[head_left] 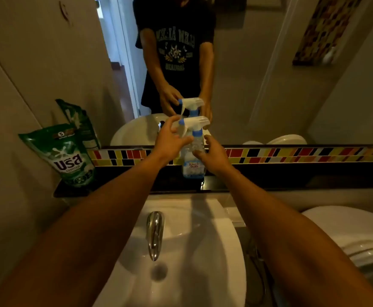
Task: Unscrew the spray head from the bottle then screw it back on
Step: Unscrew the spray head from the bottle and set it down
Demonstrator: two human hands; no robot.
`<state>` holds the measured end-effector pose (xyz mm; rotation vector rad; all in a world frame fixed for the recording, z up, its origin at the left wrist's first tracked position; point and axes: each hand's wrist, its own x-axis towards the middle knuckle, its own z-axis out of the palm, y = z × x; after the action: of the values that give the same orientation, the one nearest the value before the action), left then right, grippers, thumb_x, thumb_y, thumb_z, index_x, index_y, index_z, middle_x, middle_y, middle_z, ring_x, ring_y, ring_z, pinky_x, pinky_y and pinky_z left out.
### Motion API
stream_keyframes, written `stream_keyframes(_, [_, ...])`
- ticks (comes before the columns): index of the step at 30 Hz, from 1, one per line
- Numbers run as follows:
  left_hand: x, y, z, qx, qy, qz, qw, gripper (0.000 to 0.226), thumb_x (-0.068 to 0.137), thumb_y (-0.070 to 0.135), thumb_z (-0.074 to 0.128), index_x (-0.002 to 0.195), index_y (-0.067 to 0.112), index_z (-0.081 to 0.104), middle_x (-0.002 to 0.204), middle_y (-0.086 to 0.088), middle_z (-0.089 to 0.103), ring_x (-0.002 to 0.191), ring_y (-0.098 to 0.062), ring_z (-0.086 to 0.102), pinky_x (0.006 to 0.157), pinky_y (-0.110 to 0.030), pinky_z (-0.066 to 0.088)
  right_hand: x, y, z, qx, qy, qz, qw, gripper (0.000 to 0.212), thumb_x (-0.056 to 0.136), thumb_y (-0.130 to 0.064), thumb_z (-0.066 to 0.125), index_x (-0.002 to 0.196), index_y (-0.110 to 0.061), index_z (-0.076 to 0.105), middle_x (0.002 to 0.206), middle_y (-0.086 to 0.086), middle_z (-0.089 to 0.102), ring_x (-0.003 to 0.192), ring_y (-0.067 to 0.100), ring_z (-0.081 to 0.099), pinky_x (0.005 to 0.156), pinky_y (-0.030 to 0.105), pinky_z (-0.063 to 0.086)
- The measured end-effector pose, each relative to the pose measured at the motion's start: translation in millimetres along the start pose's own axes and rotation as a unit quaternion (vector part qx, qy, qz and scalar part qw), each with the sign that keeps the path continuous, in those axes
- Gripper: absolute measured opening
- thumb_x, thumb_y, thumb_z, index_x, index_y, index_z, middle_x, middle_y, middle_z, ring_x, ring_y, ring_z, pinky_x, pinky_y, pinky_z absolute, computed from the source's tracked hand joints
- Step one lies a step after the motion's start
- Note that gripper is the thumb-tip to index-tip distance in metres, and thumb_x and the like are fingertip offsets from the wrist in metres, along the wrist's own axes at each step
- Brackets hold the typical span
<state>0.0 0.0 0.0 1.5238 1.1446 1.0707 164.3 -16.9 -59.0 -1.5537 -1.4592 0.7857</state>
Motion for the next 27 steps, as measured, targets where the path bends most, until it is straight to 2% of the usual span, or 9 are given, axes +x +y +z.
stream_keyframes(2, [7.7,2.3,5.7,-0.027,-0.007,-0.013,1.0,0.07,0.084,0.006,0.074,0.143,0.022,0.039,0.134,-0.011,0.057,0.118,-0.026,0.06,0.087,-0.037,0.059,7.8,3.3,-1.1,0.04,-0.012,0.006,0.999,0.053,0.093,-0.019,0.077,0.14,-0.018,0.054,0.129,0.0,0.066,0.12,0.02,0.064,0.096,0.04,0.057])
stream_keyframes(6, [21.8,1.9,15.7,-0.035,-0.002,-0.023,0.999,0.065,0.085,0.006,0.074,0.139,0.021,0.042,0.135,-0.012,0.055,0.12,-0.027,0.058,0.092,-0.042,0.057,20.1,11.8,-2.1,0.048,-0.044,0.019,0.998,0.05,0.094,-0.019,0.075,0.139,-0.015,0.055,0.135,0.006,0.065,0.123,0.023,0.063,0.1,0.043,0.056])
stream_keyframes(10, [28.9,2.2,22.0,-0.044,0.008,-0.02,0.999,0.054,0.086,0.004,0.071,0.133,0.016,0.048,0.133,-0.01,0.056,0.12,-0.025,0.058,0.094,-0.042,0.056,25.5,18.1,-3.0,0.055,-0.057,0.003,0.997,0.042,0.095,-0.016,0.074,0.134,-0.016,0.058,0.129,0.005,0.067,0.117,0.02,0.064,0.092,0.033,0.055])
stream_keyframes(14, [28.4,4.9,24.9,-0.059,0.017,-0.019,0.998,0.045,0.087,0.002,0.07,0.126,0.012,0.051,0.129,-0.011,0.059,0.118,-0.025,0.06,0.091,-0.036,0.057,26.8,18.5,-4.3,0.075,-0.068,0.0,0.995,0.039,0.096,-0.011,0.072,0.131,-0.013,0.056,0.125,0.005,0.068,0.108,0.01,0.066,0.08,0.02,0.053])
stream_keyframes(16, [27.3,7.5,25.2,-0.055,0.018,-0.016,0.998,0.042,0.088,0.002,0.069,0.125,0.011,0.051,0.129,-0.012,0.058,0.118,-0.025,0.06,0.092,-0.038,0.057,26.2,16.9,-4.5,0.091,-0.073,0.0,0.993,0.039,0.096,-0.01,0.072,0.131,-0.014,0.055,0.123,0.0,0.068,0.106,0.006,0.066,0.076,0.017,0.054])
stream_keyframes(19, [25.9,13.1,22.4,-0.053,0.028,0.007,0.998,0.043,0.089,0.003,0.068,0.128,0.009,0.05,0.13,-0.014,0.058,0.117,-0.025,0.06,0.091,-0.034,0.057,24.1,13.5,-4.6,0.095,-0.068,-0.005,0.993,0.039,0.096,-0.01,0.072,0.131,-0.013,0.055,0.124,0.001,0.069,0.108,0.007,0.066,0.081,0.021,0.054])
stream_keyframes(24, [25.4,28.6,9.4,-0.056,0.042,0.048,0.996,0.044,0.092,0.004,0.065,0.131,0.009,0.045,0.132,-0.016,0.056,0.116,-0.027,0.061,0.089,-0.032,0.057,18.4,5.5,-9.3,0.061,-0.057,-0.018,0.996,0.042,0.095,-0.015,0.074,0.132,-0.02,0.055,0.121,-0.004,0.066,0.107,0.005,0.064,0.079,0.02,0.051])
stream_keyframes(27, [27.1,39.1,-1.2,-0.07,0.058,0.051,0.995,0.038,0.095,0.006,0.061,0.13,0.009,0.046,0.128,-0.017,0.059,0.111,-0.027,0.064,0.073,-0.022,0.055,14.8,3.7,-11.1,0.049,-0.054,-0.016,0.997,0.043,0.094,-0.015,0.075,0.131,-0.019,0.054,0.119,-0.003,0.067,0.106,0.008,0.065,0.087,0.029,0.053])
